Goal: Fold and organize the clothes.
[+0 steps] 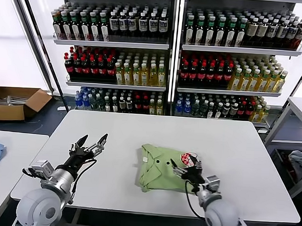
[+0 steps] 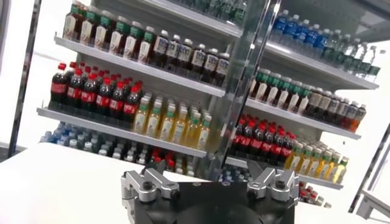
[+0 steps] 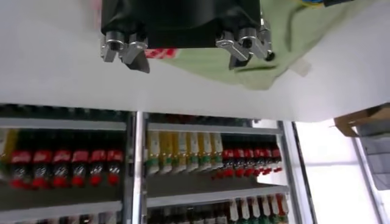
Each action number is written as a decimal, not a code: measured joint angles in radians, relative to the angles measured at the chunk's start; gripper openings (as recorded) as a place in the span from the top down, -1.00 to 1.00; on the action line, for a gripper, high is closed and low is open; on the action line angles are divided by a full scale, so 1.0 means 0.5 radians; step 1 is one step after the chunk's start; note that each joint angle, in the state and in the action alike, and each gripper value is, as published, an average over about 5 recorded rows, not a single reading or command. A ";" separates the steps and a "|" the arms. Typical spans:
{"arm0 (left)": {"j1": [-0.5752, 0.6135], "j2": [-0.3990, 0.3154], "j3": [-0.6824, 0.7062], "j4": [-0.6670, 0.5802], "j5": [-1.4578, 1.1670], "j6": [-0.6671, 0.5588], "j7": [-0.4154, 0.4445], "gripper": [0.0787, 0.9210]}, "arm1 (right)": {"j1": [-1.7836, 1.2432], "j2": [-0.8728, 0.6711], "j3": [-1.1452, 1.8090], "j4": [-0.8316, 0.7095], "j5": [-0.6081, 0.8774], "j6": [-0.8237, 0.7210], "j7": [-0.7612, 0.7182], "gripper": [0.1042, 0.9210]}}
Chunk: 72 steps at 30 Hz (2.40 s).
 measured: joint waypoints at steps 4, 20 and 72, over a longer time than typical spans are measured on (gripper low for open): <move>0.021 -0.013 -0.015 -0.009 -0.001 0.000 0.010 -0.77 | 0.107 0.089 -0.114 -0.128 -0.008 -0.044 0.053 -0.76; 0.003 -0.004 -0.015 0.048 0.027 -0.020 0.049 -0.77 | 0.118 0.053 -0.051 0.105 -0.019 -0.040 0.136 -0.76; 0.326 0.038 -0.246 0.099 0.305 -0.354 0.400 -0.77 | -0.997 0.194 1.225 0.588 -0.350 0.330 -0.364 -0.76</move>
